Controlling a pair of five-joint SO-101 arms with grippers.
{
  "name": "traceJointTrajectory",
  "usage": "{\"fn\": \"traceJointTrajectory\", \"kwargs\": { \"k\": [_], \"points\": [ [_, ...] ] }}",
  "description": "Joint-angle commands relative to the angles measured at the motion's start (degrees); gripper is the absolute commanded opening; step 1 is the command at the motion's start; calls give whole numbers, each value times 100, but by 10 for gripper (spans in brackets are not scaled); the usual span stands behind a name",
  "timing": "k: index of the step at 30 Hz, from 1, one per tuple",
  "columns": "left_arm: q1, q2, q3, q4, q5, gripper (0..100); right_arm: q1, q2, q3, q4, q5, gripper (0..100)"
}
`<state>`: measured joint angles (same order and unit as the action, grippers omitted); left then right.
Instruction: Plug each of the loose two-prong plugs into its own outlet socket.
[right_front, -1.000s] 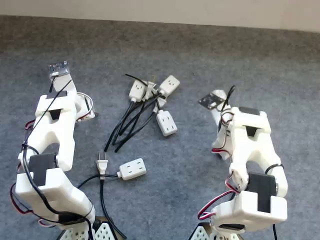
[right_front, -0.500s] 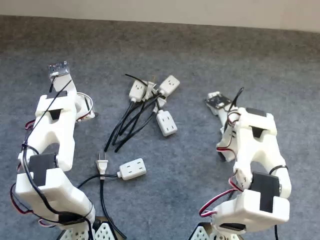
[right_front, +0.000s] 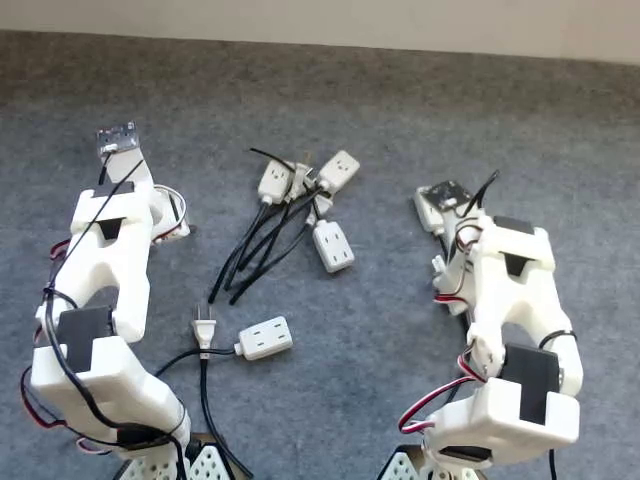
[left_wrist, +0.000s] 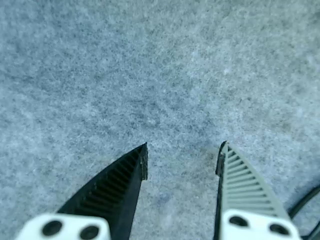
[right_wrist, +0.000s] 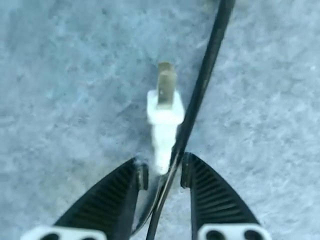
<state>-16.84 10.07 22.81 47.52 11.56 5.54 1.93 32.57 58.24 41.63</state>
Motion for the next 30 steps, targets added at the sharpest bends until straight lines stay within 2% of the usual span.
{"fn": "traceJointTrajectory", "kwargs": {
  "k": [1, 9, 15, 18, 21, 22, 25, 28, 30],
  "points": [
    [92, -31, -180, 0, 9, 235, -84, -180, -268, -224, -88, 116],
    [101, -31, -171, 0, 9, 235, -505, -163, -215, -215, -123, 116],
    [101, -22, -171, 0, 9, 235, -514, -163, -13, -251, -123, 110],
    [92, -22, -171, 18, 9, 235, -514, -163, -4, -251, -123, 9],
    [57, -22, -163, 62, 9, 235, -497, -163, -4, -215, -97, 32],
    [57, -31, -207, 176, -35, 235, -497, -207, -4, -189, -105, 29],
    [110, -84, -426, 668, -747, 235, -505, -233, -84, 374, -237, 5],
    [233, -57, -760, 1178, -879, 238, -532, -549, -444, 875, -668, 7],
    [391, -75, -936, 1433, -1134, 238, -479, -998, -681, 1262, -695, 7]
  ]
}}
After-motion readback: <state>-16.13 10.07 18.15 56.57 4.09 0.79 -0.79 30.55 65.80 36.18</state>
